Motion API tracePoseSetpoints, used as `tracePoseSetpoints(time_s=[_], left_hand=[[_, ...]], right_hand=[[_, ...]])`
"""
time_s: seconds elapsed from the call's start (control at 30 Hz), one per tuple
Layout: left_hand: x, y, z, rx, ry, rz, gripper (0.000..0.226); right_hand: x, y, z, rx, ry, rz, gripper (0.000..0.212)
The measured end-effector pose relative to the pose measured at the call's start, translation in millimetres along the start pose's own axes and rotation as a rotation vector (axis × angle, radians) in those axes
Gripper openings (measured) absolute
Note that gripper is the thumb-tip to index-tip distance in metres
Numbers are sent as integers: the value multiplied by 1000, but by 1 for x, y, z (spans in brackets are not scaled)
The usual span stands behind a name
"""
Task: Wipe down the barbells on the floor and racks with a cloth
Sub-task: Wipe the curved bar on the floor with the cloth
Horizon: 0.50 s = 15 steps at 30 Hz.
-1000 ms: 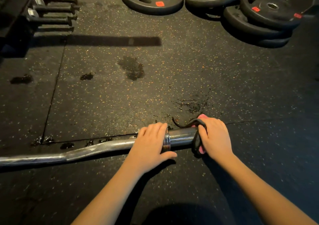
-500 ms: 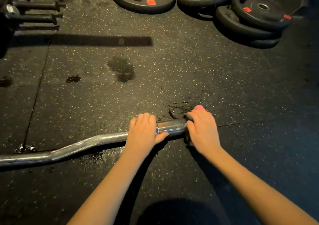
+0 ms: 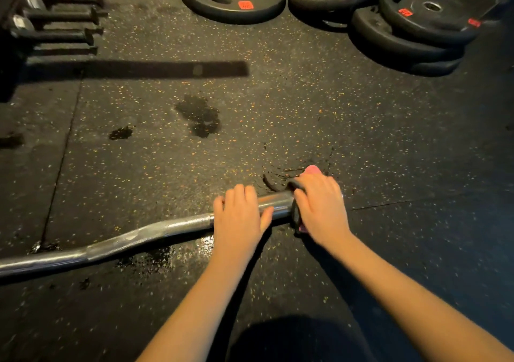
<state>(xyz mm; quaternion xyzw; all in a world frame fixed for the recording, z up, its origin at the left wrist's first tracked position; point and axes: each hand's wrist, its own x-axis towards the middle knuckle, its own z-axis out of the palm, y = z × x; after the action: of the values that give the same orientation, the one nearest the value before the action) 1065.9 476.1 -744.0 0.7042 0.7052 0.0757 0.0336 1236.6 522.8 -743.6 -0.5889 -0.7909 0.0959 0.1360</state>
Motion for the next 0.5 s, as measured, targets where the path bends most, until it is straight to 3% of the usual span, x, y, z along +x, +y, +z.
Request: tracePoseSetpoints(time_s=[0.07, 0.13, 0.3, 0.4, 0.5], left_hand=[[2, -2, 8, -57, 46, 26, 36], [14, -6, 9, -70, 70, 25, 34], [44, -13, 0, -98, -54, -6, 42], [55, -17, 0, -71, -51, -30, 52], [69, -18, -6, -15, -176, -5, 36]], right_hand=[[-11, 3, -1, 17, -79, -154, 43], [-2, 18, -5, -10, -133, -187, 45], [20, 11, -7, -28, 37, 75, 36], [7, -23, 10, 13, -37, -134, 46], [11, -21, 5, 11, -103, -313, 50]])
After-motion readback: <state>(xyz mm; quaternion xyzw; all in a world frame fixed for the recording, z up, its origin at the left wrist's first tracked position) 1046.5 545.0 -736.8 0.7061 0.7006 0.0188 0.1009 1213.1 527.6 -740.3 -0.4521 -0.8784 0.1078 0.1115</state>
